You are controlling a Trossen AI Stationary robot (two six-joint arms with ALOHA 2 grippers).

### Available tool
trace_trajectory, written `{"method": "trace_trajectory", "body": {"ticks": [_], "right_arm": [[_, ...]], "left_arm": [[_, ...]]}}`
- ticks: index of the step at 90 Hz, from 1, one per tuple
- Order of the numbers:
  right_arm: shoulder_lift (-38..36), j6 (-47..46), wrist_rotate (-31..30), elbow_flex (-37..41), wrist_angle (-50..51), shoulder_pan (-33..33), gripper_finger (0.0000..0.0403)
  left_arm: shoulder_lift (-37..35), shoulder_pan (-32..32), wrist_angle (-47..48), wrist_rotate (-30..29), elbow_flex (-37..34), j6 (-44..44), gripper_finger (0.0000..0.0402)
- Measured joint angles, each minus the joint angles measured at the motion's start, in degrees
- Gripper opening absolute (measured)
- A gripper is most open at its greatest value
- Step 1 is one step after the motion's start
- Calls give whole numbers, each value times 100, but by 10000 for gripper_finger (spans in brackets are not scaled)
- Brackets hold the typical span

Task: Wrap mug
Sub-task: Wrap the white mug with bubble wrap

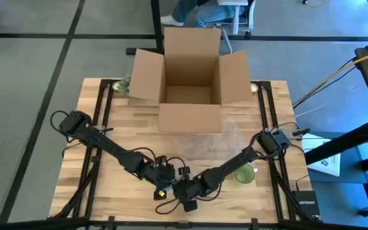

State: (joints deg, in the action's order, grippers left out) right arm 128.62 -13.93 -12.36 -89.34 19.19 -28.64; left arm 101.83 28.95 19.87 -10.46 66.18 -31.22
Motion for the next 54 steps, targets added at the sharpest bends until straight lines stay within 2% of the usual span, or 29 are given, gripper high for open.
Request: {"method": "trace_trajectory", "body": {"ticks": [15, 29, 42, 54], "right_arm": [[0, -60, -9, 0, 5, 7, 0], [0, -64, -7, 0, 18, 11, 0], [0, -64, -4, 0, 21, 13, 0], [0, -70, -7, 0, 26, 17, 0]], "left_arm": [[-537, 108, 246, -11, 109, -66, 0], [-771, 190, 551, -429, 119, -51, 0], [-612, 149, 606, -560, 93, -22, 0], [-159, 131, 579, -352, 73, 12, 0]]}}
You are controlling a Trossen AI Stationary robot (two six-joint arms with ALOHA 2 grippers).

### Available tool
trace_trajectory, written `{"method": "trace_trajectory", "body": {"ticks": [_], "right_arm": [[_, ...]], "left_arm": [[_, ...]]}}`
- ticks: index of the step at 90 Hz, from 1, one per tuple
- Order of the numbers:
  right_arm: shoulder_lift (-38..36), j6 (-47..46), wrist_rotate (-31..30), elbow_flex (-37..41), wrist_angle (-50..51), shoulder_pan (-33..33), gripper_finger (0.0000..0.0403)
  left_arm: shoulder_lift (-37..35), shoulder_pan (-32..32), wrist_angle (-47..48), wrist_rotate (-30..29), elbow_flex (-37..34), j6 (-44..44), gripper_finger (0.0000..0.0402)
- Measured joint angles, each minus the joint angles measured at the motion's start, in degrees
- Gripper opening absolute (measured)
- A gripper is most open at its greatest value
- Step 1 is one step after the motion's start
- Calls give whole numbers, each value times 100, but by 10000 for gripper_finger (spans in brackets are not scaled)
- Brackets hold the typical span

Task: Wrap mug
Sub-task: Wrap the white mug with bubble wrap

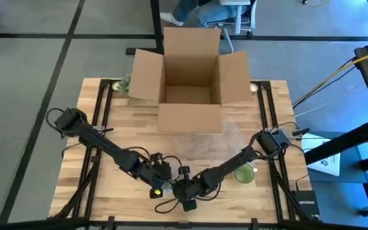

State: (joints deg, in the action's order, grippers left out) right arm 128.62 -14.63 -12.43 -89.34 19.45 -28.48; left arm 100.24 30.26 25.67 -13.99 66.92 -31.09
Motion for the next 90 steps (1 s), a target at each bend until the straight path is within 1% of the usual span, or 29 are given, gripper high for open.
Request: {"method": "trace_trajectory", "body": {"ticks": [13, 28, 43, 58, 64, 78, 90], "right_arm": [[0, -4, 0, 0, 8, 1, 0], [-101, -1, -5, 11, 116, 1, 0], [-555, 7, -91, 28, 671, 5, 0], [-1115, 8, -125, 9, 1358, -133, 0], [-1227, 13, -156, 7, 1354, -156, 0], [-1168, 116, -192, 2, 1154, -162, 0], [-972, 113, -266, 11, 1294, -103, 0]], "left_arm": [[301, 4, -151, 143, 28, -4, 0], [198, 11, 16, 134, 160, -73, 0], [-30, 28, 139, 111, 415, 2, 0], [-43, 24, 124, 78, 551, 35, 0], [-51, 15, 66, 63, 579, 49, 0], [-50, -39, 122, 66, 577, -7, 0], [-52, -43, 122, 62, 577, -24, 0]]}}
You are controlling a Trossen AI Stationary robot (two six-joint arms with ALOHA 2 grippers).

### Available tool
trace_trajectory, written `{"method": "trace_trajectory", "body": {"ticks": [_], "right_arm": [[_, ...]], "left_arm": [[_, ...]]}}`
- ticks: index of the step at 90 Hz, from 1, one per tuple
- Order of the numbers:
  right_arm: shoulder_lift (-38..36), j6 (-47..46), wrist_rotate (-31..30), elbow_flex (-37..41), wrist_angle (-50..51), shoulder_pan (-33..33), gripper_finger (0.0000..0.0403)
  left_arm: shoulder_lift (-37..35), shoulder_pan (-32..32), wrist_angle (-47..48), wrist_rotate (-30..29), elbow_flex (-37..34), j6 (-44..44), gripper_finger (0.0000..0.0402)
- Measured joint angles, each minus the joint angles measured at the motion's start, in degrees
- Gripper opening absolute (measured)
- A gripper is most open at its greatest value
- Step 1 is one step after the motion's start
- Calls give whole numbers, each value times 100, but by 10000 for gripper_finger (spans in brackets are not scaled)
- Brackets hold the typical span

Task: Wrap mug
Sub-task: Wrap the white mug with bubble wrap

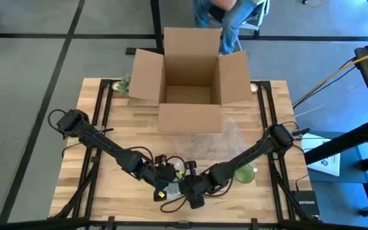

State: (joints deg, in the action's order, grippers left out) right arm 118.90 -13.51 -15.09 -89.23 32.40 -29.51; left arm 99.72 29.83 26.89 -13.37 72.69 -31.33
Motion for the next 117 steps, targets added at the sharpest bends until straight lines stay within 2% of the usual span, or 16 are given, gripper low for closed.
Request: {"method": "trace_trajectory", "body": {"ticks": [45, 64, 86, 98, 117], "right_arm": [[-45, -172, 44, -4, 228, 3, 7], [-71, -172, 64, -6, 391, 30, 70], [-282, -624, 308, -2, 1449, 30, 145], [-312, -683, 144, 17, 966, 26, 164], [-261, -420, -34, 858, -1377, 71, 181]], "left_arm": [[0, 3, -52, -36, -2, 0, 0], [0, 1, -52, -37, -4, 17, 0], [0, 1, -47, -37, -4, 22, 0], [0, 1, -52, -37, -4, 11, 0], [0, 1, -45, -37, -4, -12, 0]]}}
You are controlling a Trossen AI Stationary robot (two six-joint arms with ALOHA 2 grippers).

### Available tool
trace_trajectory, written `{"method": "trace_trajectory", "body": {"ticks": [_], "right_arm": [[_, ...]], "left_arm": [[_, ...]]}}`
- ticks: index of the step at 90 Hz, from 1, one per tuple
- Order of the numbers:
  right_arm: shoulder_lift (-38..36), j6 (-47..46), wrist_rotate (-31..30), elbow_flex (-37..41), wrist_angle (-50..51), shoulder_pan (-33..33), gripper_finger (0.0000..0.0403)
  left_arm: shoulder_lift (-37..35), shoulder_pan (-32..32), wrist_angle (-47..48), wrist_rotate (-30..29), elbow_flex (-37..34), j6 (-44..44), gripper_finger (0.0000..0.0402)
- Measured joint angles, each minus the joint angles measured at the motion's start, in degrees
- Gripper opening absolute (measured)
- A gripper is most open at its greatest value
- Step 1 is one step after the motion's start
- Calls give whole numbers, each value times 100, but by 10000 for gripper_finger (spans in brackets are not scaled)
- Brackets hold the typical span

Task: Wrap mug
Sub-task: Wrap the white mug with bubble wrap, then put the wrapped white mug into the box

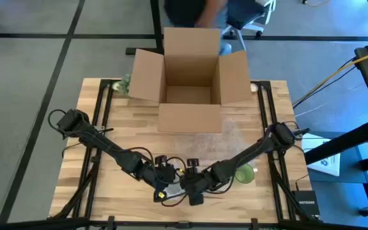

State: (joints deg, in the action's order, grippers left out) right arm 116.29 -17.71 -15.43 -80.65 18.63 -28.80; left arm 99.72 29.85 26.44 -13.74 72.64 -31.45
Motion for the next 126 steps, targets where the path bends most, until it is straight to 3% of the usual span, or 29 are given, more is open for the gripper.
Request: {"method": "trace_trajectory", "body": {"ticks": [21, 60, 96, 114, 126], "right_arm": [[61, 1, -106, 530, -1448, 37, 184], [135, 168, -585, 632, -1693, 72, 184], [-404, 327, -349, 111, 356, 70, 184], [-483, 731, -172, -374, 924, 65, 184], [-482, 1274, 186, -854, 759, 33, 184]], "left_arm": [[0, 0, -7, 0, 0, -6, 0], [-2, -108, -292, -14, -2, -66, 0], [-293, -7, 158, -31, 173, 40, 0], [-392, 48, 775, -15, 173, -166, 0], [-679, 255, 1278, -201, 173, -322, 0]]}}
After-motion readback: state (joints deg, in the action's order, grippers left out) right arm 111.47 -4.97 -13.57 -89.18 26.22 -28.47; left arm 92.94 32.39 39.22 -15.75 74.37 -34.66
